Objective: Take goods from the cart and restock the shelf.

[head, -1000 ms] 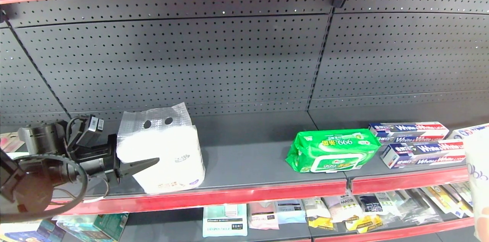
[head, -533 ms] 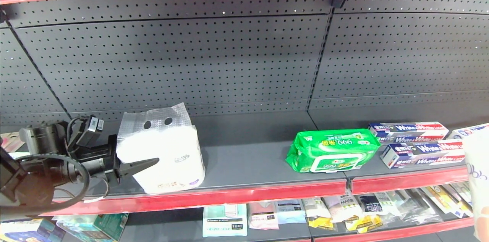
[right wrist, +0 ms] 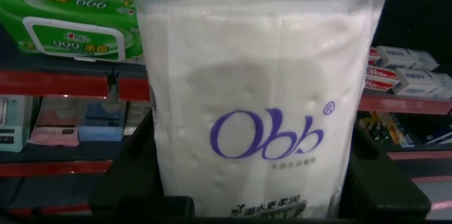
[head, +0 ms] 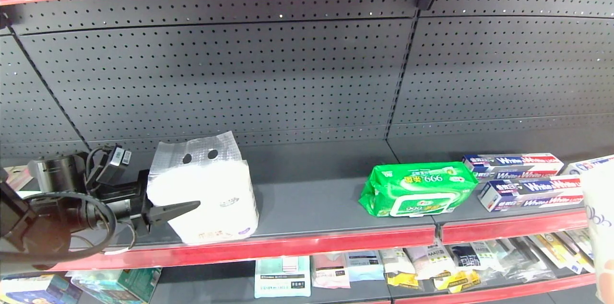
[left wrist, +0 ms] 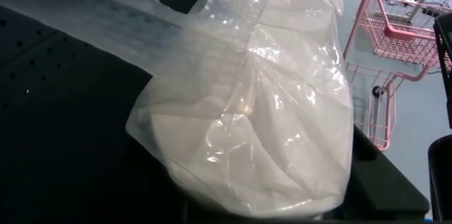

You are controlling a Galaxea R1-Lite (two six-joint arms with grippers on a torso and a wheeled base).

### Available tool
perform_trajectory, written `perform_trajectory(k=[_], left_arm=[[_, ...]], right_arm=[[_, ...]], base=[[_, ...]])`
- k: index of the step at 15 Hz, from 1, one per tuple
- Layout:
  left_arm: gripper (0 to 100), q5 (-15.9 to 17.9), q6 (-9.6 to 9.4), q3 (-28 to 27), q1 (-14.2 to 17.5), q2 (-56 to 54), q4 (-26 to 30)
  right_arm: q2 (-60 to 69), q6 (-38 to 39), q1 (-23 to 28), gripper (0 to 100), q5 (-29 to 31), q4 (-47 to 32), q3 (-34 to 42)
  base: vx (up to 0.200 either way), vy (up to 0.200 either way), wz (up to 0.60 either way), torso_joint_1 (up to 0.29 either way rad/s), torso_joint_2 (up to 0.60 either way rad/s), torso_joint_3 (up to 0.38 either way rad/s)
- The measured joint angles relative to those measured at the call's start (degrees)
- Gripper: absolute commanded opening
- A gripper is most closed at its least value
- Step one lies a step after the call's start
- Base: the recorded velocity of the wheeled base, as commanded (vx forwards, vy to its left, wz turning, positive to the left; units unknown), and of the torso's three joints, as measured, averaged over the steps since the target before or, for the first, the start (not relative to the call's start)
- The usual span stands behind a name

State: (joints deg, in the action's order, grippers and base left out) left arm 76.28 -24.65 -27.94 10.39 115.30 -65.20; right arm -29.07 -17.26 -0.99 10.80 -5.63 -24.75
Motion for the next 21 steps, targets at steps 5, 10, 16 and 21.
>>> perform_trajectory(k=[5, 10, 16, 21], left_arm=[[0, 0.17, 0.29, -1.05, -0.61, 0.74, 0.00], [0, -0.65, 0.18, -0.61, -0.77, 0.79, -0.28], [0, -2.82, 0.89, -0.91, -0.68, 0.88, -2.27], [0, -2.62, 0.89, -0.63, -1.22, 0.88, -2.35]], right_arm=[[0.00, -0.13, 0.00, 0, 0.00, 0.00, -0.27], [0.00, -0.13, 0.00, 0, 0.01, 0.02, -0.61], [0.00, -0.13, 0.05, 0, 0.11, -0.11, -0.77], [0.02, -0.11, 0.05, 0, 0.11, -0.17, -1.00]], base=[[0.000, 0.000, 0.00, 0.000, 0.00, 0.000], [0.000, 0.000, 0.00, 0.000, 0.00, 0.000], [0.000, 0.000, 0.00, 0.000, 0.00, 0.000], [0.000, 0.000, 0.00, 0.000, 0.00, 0.000]])
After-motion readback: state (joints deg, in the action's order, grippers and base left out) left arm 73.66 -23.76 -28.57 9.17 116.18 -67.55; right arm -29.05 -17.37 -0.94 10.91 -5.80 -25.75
